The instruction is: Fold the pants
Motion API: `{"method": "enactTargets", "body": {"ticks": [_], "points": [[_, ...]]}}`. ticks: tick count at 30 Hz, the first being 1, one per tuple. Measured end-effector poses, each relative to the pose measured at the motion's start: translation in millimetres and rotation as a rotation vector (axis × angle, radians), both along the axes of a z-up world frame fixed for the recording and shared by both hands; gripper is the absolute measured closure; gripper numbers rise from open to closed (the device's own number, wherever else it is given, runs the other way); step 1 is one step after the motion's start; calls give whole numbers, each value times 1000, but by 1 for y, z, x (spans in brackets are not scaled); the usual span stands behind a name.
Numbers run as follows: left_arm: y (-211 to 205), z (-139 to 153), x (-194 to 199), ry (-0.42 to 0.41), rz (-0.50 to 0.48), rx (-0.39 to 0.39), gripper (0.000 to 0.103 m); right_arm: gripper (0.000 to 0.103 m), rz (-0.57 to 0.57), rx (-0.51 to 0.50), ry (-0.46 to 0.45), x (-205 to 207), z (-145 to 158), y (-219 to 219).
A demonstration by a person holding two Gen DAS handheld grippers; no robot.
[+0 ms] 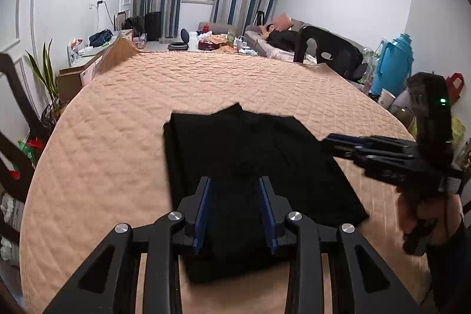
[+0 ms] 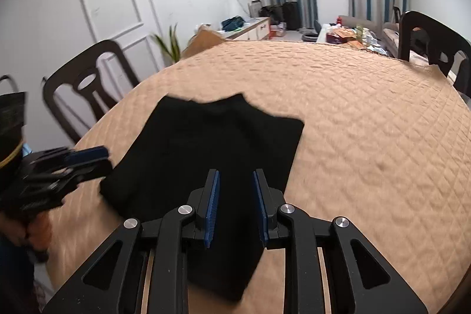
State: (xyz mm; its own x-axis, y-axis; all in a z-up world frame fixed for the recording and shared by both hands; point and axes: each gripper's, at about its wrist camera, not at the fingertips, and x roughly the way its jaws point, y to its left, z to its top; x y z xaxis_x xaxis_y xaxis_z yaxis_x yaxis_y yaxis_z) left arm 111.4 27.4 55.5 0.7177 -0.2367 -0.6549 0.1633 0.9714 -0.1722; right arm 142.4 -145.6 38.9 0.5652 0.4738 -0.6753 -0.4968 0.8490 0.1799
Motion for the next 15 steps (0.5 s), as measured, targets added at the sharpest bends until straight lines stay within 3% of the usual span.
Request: {"method": "enactTargets", "body": {"ticks": [3,6,8,15], "points": [[-8,-7,33,20,25,62,68,79,-20,16,60,33,-10,5],[-3,-24,56,84,59,50,68,79,-78,3,113,60,-27,3],[-5,-28,57,69,69,80,68,80,-103,20,127,67,-32,-3],[-2,-22,33,42,83,77,68,80,-78,45,81,34,-17,-10]]}}
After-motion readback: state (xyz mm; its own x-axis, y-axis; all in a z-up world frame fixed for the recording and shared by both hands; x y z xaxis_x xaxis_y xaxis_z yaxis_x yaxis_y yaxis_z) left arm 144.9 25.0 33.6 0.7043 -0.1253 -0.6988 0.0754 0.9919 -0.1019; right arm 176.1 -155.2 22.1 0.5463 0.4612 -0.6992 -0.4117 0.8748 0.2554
